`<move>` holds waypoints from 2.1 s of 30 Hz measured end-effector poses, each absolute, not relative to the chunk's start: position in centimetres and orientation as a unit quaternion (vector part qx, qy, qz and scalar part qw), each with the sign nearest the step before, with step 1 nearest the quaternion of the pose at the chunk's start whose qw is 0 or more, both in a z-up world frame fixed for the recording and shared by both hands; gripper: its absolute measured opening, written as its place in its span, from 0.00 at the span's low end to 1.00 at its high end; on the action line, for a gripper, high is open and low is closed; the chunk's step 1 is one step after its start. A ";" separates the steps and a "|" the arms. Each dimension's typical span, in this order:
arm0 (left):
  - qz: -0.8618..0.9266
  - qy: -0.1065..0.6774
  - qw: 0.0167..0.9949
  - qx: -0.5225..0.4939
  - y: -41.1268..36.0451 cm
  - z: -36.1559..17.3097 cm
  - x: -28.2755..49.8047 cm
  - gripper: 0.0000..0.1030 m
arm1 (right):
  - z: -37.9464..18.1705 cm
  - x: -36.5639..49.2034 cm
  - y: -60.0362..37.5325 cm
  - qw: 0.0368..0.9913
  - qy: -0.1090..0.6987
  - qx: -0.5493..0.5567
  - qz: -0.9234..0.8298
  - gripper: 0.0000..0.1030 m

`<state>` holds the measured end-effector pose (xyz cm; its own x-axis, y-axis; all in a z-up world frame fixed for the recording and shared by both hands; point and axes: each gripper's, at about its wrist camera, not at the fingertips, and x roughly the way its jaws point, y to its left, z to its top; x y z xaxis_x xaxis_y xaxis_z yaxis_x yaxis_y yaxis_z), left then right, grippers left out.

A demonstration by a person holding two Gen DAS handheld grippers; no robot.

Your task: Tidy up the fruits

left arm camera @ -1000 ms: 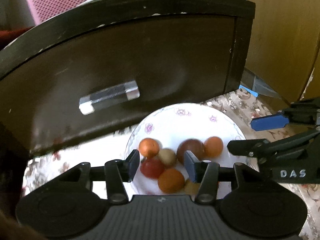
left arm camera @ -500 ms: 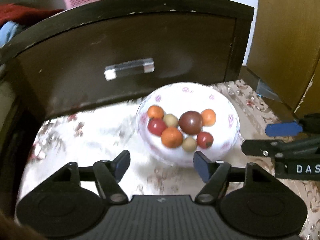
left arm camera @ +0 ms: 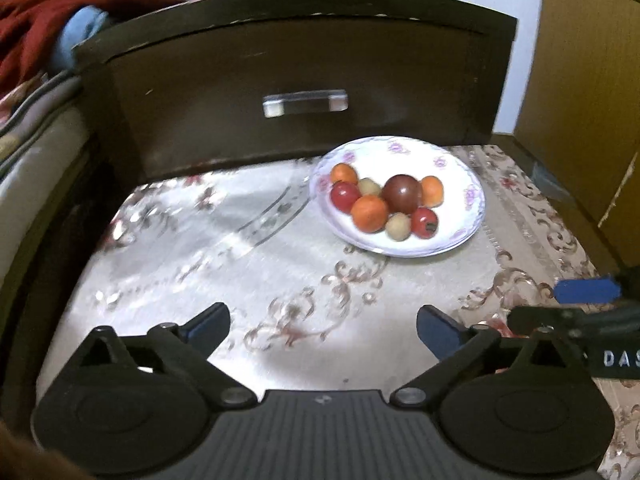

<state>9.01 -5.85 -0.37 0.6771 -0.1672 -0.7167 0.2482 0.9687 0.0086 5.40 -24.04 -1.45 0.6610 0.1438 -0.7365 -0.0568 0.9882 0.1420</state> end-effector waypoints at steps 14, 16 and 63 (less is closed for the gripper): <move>-0.093 0.398 0.912 0.025 -3.2 -0.7 5.6 1.00 | -0.9 2.2 -22.1 0.910 0.406 0.055 0.065 0.54; -0.091 0.399 0.912 0.028 -3.2 -0.8 5.2 1.00 | -0.8 1.9 -21.9 0.910 0.406 0.055 0.068 0.54; -0.079 0.409 0.909 0.020 -2.5 -0.9 0.3 1.00 | -2.1 -2.2 -20.0 0.901 0.425 0.053 0.074 0.59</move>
<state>0.34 -2.51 -0.94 0.6530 -0.1267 -0.7467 0.1598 0.9868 -0.0276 -2.19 -19.95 -2.06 0.6280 0.1781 -0.7576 -0.0883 0.9835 0.1580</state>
